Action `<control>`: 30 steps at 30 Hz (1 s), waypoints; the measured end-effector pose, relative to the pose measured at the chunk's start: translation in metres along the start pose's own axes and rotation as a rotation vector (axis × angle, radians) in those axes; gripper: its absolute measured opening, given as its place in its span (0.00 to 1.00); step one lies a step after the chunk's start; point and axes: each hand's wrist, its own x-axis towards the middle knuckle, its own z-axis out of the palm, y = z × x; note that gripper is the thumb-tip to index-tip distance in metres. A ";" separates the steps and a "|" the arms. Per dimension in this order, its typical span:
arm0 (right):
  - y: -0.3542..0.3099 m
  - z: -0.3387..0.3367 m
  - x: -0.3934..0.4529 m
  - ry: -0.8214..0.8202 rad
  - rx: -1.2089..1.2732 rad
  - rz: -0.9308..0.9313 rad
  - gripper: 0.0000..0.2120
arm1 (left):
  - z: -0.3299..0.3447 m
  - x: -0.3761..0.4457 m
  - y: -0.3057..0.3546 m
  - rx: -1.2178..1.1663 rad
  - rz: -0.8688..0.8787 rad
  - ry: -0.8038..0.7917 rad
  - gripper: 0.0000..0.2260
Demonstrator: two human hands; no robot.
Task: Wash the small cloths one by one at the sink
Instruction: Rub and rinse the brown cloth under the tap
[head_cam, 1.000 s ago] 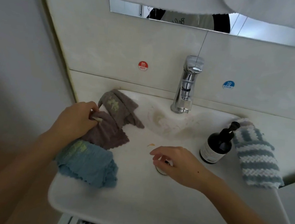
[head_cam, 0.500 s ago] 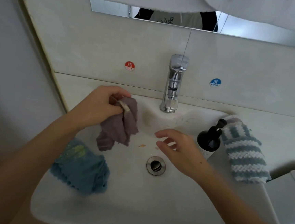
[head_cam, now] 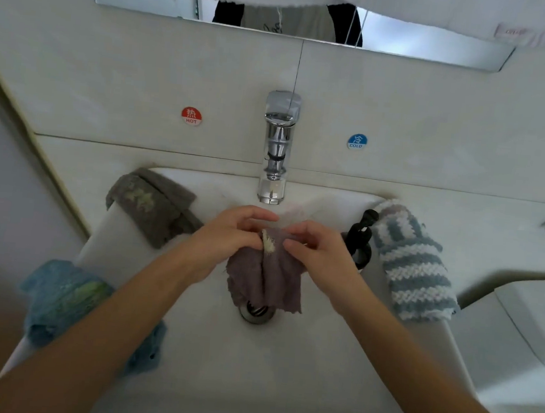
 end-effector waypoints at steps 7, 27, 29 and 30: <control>-0.007 -0.007 -0.003 0.095 0.433 0.102 0.07 | 0.012 -0.009 -0.009 -0.108 0.074 -0.084 0.16; -0.066 -0.007 0.019 0.391 -0.304 -0.668 0.23 | 0.021 -0.006 -0.020 0.162 0.195 0.185 0.10; -0.081 -0.011 0.033 0.312 -0.365 -0.651 0.25 | 0.020 -0.006 -0.020 0.167 0.185 0.191 0.09; -0.085 -0.013 0.040 0.255 -0.385 -0.638 0.26 | 0.019 -0.006 -0.019 0.161 0.178 0.193 0.09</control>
